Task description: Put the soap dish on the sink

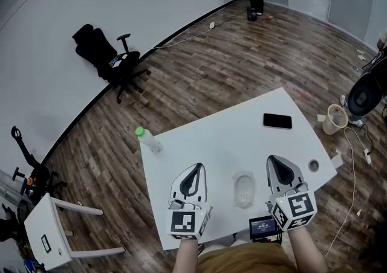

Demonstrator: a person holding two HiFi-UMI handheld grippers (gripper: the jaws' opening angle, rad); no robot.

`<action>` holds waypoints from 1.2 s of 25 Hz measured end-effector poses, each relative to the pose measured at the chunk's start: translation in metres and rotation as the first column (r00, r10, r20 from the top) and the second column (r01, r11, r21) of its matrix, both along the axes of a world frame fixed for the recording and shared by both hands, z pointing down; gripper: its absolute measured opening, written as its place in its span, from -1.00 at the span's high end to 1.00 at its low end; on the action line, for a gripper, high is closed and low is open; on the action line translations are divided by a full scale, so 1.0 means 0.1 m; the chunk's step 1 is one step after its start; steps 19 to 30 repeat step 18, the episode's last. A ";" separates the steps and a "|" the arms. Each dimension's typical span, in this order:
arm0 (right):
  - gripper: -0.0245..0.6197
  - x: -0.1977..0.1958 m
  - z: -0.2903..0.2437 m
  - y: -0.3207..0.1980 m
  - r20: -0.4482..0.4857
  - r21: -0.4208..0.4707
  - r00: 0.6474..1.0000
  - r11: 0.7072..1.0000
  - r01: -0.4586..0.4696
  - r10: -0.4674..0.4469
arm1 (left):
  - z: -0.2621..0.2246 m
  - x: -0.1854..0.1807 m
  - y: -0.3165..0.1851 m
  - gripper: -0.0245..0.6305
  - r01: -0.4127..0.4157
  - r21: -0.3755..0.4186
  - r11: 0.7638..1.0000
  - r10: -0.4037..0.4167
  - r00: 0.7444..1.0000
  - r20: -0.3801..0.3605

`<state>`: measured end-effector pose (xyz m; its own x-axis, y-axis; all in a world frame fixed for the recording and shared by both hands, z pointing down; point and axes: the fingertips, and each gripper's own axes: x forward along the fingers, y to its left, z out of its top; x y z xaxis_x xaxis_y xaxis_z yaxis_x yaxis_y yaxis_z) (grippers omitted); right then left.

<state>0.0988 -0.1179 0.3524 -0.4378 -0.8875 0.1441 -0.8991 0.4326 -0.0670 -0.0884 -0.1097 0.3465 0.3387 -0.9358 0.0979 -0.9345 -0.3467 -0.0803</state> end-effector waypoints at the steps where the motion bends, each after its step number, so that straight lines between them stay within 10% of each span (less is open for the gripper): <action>1: 0.90 0.01 -0.01 0.00 0.001 0.001 1.000 1.000 -0.001 0.001 | 0.01 0.00 0.00 0.90 0.001 -0.003 1.000 -0.001 1.000 0.000; 30: 0.90 0.02 0.03 -0.03 0.033 -0.019 0.999 1.000 0.001 0.000 | 0.06 0.01 -0.02 0.90 0.003 -0.012 1.000 -0.004 1.000 -0.029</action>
